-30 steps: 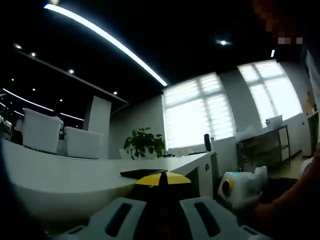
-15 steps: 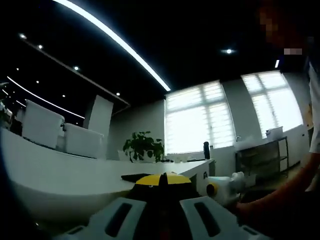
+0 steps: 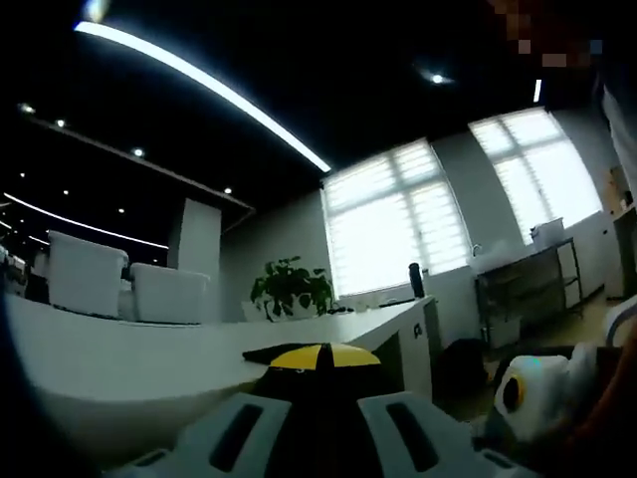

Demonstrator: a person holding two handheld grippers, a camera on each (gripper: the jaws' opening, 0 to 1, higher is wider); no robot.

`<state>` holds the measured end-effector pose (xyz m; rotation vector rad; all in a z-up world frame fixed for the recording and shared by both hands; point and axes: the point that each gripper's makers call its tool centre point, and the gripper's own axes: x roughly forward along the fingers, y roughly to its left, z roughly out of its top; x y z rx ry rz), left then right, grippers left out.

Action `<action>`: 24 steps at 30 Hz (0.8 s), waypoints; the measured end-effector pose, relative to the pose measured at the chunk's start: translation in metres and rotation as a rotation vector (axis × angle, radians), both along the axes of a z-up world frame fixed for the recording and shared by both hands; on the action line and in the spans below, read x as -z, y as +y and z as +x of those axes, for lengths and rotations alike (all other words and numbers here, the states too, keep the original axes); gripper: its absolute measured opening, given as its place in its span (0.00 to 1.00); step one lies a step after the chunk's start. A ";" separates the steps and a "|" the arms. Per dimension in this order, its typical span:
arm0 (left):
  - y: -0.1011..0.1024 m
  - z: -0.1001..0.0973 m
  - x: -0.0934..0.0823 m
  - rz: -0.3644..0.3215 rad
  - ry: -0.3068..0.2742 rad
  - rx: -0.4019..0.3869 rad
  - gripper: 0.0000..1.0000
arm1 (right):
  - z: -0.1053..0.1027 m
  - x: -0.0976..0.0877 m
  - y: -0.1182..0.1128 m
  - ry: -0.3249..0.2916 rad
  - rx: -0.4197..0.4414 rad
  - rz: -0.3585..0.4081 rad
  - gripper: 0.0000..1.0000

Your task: Clamp the fixed fixture on the desktop, loosen the retaining clip, secure it to the edge of the desk, and tighten the retaining clip.

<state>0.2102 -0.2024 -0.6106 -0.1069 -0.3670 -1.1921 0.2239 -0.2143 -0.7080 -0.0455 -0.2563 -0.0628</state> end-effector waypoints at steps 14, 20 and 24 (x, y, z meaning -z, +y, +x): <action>0.001 0.001 0.001 -0.016 0.018 0.007 0.03 | 0.024 0.001 -0.012 0.055 0.101 -0.048 0.24; 0.001 0.001 0.002 -0.010 0.015 0.008 0.03 | 0.025 0.002 -0.010 0.050 -0.113 -0.017 0.24; 0.002 0.002 0.002 -0.024 0.034 0.014 0.03 | 0.027 0.002 -0.007 0.077 -0.331 -0.036 0.24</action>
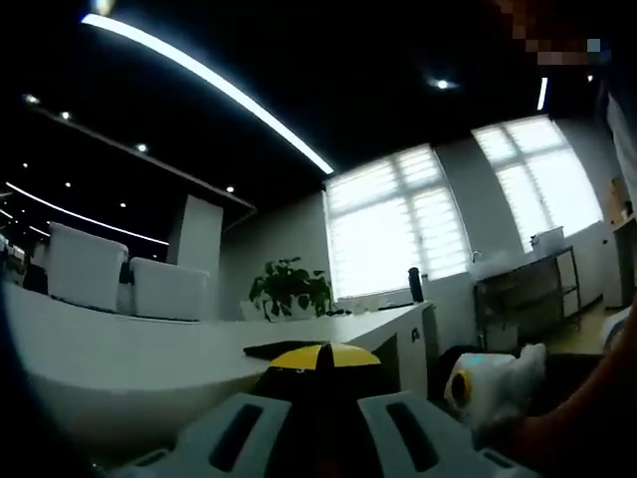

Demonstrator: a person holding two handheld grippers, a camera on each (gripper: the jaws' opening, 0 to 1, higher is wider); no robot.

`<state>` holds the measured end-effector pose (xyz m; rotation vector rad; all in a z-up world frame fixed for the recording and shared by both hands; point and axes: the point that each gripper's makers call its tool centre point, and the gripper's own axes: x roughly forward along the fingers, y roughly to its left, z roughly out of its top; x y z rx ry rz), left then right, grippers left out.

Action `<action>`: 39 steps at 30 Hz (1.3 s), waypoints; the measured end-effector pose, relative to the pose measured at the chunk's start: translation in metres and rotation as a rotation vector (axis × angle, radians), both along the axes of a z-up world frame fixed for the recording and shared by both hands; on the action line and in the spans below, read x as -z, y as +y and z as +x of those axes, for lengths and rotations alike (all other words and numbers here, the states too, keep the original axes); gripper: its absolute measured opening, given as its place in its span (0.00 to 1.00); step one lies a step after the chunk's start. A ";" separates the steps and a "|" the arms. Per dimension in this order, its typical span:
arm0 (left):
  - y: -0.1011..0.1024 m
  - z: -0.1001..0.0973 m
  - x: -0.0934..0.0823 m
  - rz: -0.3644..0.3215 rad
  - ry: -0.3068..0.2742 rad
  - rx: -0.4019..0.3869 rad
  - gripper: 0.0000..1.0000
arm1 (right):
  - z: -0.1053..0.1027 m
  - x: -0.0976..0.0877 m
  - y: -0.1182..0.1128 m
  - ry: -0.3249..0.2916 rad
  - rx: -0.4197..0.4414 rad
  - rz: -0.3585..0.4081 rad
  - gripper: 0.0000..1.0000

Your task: Clamp the fixed fixture on the desktop, loosen the retaining clip, secure it to the edge of the desk, and tighten the retaining clip.

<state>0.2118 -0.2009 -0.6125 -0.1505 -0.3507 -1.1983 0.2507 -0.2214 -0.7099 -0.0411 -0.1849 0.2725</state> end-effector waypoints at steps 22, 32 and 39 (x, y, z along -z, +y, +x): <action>-0.007 0.001 0.007 0.035 -0.017 0.000 0.03 | -0.010 0.007 -0.022 0.027 -0.093 0.164 0.47; -0.005 -0.001 0.008 0.037 -0.015 0.000 0.03 | -0.049 0.011 -0.005 -0.030 0.284 0.143 0.42; -0.005 0.000 0.008 0.034 -0.003 -0.007 0.03 | -0.028 0.003 0.015 -0.010 0.373 -0.019 0.32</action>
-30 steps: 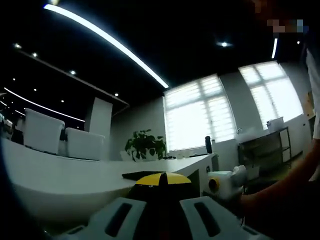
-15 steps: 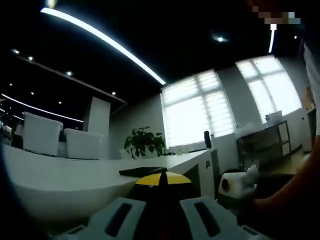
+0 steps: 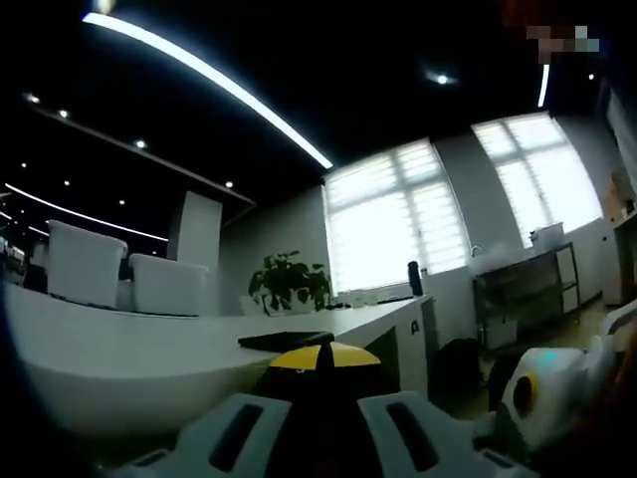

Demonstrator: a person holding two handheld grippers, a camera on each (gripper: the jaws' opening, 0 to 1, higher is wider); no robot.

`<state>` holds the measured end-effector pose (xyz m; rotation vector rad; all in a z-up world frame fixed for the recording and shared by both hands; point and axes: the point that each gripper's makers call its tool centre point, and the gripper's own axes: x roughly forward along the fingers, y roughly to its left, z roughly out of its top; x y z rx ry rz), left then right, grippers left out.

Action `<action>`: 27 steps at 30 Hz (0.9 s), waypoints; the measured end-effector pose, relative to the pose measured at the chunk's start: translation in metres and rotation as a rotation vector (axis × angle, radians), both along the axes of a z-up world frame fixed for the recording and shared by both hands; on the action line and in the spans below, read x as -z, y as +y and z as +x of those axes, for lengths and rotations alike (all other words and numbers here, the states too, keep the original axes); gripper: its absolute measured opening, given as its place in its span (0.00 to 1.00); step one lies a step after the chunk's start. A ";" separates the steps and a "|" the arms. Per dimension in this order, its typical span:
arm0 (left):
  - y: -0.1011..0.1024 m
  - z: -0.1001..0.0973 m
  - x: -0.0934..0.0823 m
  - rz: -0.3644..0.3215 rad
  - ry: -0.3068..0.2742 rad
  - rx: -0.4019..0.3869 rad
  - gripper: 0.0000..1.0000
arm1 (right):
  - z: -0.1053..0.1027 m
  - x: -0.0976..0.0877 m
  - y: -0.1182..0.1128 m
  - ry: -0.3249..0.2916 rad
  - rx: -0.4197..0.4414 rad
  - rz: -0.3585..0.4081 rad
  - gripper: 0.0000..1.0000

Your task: Clamp the fixed fixture on the desktop, loosen the retaining clip, secure it to the edge of the desk, and tighten the retaining clip.

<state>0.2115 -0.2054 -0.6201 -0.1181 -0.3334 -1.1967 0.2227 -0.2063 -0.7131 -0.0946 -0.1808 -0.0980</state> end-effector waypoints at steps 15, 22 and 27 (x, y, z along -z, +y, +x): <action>0.000 0.001 -0.001 -0.005 -0.001 0.001 0.03 | 0.028 0.001 -0.016 0.043 0.083 0.024 0.25; 0.001 0.002 0.000 -0.011 0.007 0.007 0.03 | 0.029 0.003 -0.015 0.033 -0.024 0.040 0.24; 0.001 0.001 0.000 -0.015 0.011 0.009 0.03 | 0.036 0.006 -0.011 0.044 -0.276 0.053 0.24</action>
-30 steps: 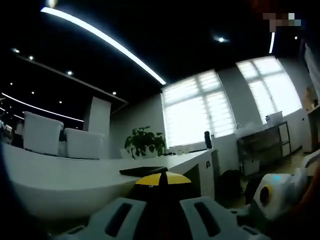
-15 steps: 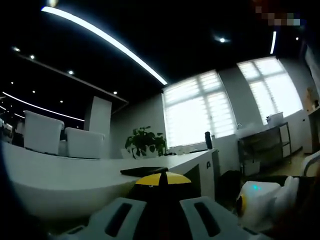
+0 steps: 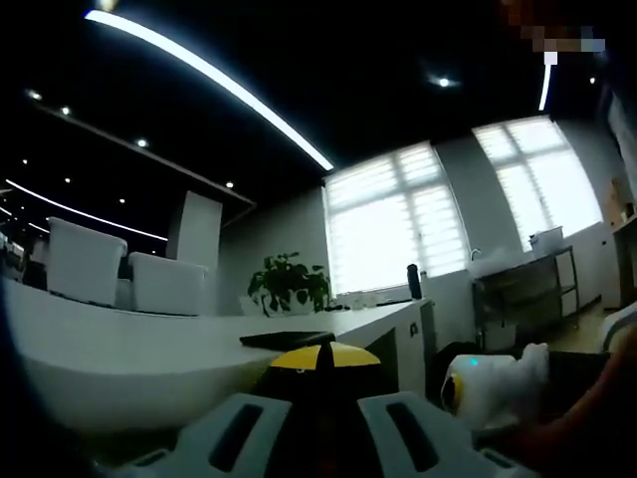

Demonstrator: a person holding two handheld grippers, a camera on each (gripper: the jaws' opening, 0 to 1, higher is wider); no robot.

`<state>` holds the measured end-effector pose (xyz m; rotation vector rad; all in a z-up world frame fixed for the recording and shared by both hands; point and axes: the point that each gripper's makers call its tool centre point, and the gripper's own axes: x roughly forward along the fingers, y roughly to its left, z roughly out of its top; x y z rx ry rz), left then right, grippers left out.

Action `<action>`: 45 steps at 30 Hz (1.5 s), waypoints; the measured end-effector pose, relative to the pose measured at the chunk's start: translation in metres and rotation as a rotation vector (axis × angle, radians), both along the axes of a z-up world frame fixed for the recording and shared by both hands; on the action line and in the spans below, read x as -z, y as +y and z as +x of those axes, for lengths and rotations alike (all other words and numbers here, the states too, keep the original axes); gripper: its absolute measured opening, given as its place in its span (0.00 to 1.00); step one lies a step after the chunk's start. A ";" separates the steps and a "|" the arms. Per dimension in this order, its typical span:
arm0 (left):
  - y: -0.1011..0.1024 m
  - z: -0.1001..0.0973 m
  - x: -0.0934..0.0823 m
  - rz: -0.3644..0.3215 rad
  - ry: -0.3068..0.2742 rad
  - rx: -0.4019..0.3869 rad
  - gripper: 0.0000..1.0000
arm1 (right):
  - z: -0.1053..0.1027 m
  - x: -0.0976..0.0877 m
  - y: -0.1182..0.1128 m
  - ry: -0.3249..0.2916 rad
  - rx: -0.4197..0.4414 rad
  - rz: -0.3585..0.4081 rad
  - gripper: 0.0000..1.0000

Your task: Clamp the fixed fixture on the desktop, loosen the retaining clip, secure it to the edge of the desk, and tighten the retaining clip.

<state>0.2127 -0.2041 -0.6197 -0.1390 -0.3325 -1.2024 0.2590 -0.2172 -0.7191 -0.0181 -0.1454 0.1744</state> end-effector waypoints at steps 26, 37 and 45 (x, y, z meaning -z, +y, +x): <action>-0.005 0.000 0.005 0.023 -0.004 0.007 0.03 | -0.041 -0.003 -0.017 -0.078 0.212 0.000 0.42; -0.003 -0.001 0.005 0.024 -0.009 -0.007 0.03 | -0.009 0.004 0.008 0.015 0.259 0.049 0.40; -0.002 -0.001 0.005 0.020 -0.009 -0.003 0.03 | -0.006 -0.002 0.001 0.004 0.263 0.096 0.37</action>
